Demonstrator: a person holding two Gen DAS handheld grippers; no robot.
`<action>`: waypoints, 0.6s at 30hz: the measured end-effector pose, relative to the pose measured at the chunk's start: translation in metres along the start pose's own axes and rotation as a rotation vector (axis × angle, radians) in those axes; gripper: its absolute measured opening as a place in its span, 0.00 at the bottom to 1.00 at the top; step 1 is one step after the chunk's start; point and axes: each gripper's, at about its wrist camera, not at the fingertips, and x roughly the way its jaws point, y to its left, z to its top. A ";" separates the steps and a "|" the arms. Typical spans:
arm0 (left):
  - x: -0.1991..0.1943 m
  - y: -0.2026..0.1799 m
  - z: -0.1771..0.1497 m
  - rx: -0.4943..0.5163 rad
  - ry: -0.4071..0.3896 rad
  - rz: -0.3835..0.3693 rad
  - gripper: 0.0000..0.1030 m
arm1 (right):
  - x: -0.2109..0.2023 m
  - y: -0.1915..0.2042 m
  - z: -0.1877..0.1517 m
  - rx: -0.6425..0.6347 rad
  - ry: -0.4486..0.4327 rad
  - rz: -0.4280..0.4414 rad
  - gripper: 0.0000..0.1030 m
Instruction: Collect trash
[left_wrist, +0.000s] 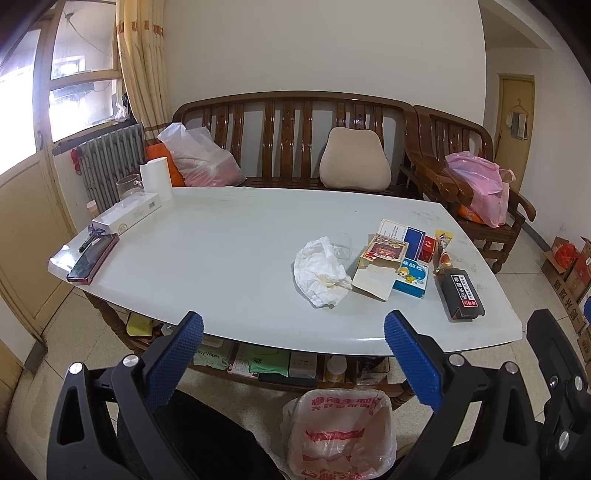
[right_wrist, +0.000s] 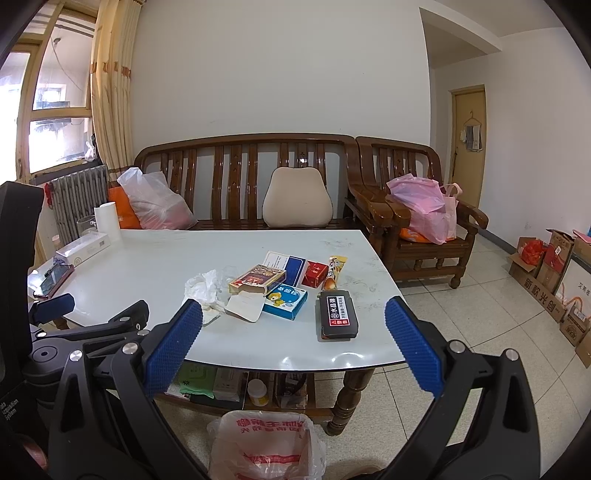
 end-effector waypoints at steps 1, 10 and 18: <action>0.000 0.000 0.000 0.000 0.001 0.000 0.93 | 0.000 0.000 0.000 -0.001 0.000 0.000 0.94; -0.001 -0.001 0.000 0.008 -0.001 0.001 0.93 | 0.000 0.000 0.000 -0.001 -0.001 -0.001 0.94; 0.001 -0.002 0.008 0.003 -0.002 -0.015 0.93 | 0.000 -0.002 0.005 0.005 -0.006 -0.001 0.94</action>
